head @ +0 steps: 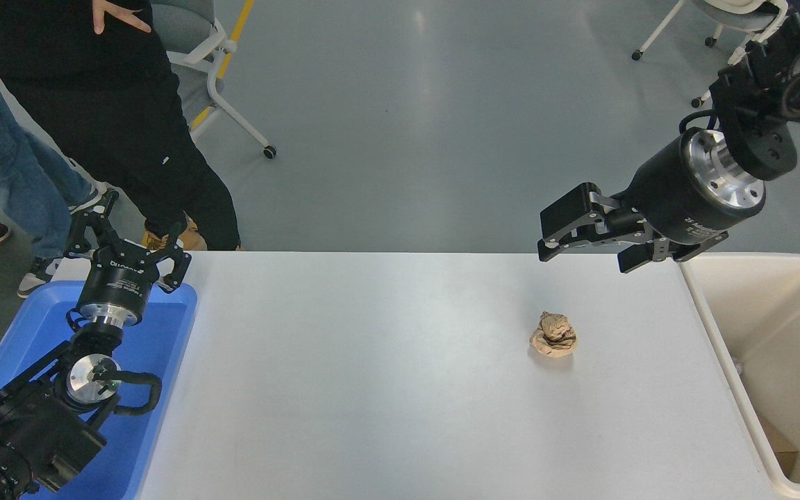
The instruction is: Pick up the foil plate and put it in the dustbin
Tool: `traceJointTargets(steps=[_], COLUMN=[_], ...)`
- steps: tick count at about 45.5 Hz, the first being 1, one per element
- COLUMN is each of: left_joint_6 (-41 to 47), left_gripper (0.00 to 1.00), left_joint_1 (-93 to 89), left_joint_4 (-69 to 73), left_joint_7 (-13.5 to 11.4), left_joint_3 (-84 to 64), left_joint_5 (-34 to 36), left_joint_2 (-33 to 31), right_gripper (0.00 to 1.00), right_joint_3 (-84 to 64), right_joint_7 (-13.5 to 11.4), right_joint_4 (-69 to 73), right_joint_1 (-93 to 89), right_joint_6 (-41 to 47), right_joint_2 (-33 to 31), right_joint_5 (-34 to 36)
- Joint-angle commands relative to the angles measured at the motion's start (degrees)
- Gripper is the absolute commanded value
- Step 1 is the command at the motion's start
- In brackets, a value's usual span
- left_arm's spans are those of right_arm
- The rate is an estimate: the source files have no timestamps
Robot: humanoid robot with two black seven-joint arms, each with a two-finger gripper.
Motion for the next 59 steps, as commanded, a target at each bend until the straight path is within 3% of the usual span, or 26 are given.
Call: traceJointTargets(steps=[1, 59], left_joint_6=[0.0, 0.0], left_gripper=[0.99, 0.99], left_joint_1=[-0.07, 0.02], left_joint_4=[0.0, 0.0], left_joint_7=[0.01, 0.01], left_joint_3=[0.0, 0.0], left_joint_5=[0.0, 0.0], left_joint_2=[0.0, 0.0], right_gripper=[1.0, 1.0], right_joint_3=[0.05, 0.67], right_joint_7=[0.04, 0.04], right_joint_4=[-0.04, -0.39], right_joint_1=[-0.02, -0.72], right_joint_6=[0.01, 0.01], right_joint_2=[0.87, 2.62], right_joint_5=[0.35, 0.44])
